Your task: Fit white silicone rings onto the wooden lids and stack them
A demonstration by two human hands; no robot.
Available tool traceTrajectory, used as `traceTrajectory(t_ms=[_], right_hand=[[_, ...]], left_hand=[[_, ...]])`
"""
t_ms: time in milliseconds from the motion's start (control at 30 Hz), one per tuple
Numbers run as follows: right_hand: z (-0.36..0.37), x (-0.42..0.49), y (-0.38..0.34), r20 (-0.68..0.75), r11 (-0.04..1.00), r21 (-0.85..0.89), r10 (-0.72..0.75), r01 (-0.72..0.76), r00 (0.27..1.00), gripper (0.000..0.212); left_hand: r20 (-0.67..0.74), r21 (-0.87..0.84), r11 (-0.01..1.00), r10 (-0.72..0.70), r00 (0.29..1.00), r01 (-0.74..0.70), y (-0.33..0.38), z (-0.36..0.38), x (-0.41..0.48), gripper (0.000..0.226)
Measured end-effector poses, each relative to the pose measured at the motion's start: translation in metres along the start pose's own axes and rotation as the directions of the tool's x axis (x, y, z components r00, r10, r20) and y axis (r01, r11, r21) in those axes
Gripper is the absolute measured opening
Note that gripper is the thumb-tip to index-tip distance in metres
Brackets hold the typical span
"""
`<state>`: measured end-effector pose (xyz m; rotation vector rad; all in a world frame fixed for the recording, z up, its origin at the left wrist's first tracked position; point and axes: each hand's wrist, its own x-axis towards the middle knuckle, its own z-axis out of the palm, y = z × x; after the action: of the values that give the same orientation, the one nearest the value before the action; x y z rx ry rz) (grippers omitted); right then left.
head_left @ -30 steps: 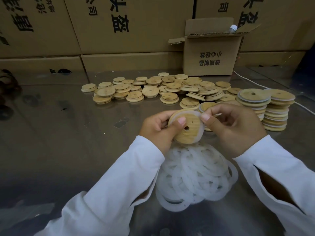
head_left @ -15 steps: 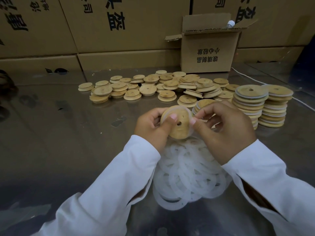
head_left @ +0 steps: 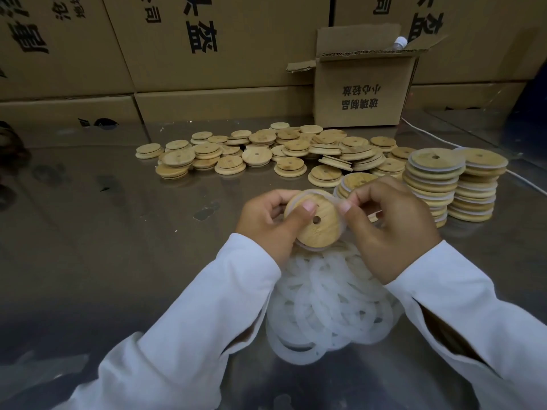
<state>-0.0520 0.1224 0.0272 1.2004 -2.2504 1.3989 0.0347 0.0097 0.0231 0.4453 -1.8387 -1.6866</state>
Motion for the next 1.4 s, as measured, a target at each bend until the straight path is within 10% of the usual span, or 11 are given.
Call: traceTrajectory(t_ms=[367, 1400], right_hand=[[0.003, 0.001, -0.002, 0.005, 0.986, 0.112, 0.124, -0.124, 0.992, 0.02], [0.007, 0.002, 0.001, 0.143, 0.917, 0.259, 0.275, -0.304, 0.951, 0.022]], left_hand=[[0.113, 0.109, 0.984, 0.126, 0.986, -0.138, 0.011, -0.015, 0.003, 0.011], [-0.01, 0.001, 0.998, -0.057, 0.998, 0.057, -0.001, -0.009, 0.006, 0.01]])
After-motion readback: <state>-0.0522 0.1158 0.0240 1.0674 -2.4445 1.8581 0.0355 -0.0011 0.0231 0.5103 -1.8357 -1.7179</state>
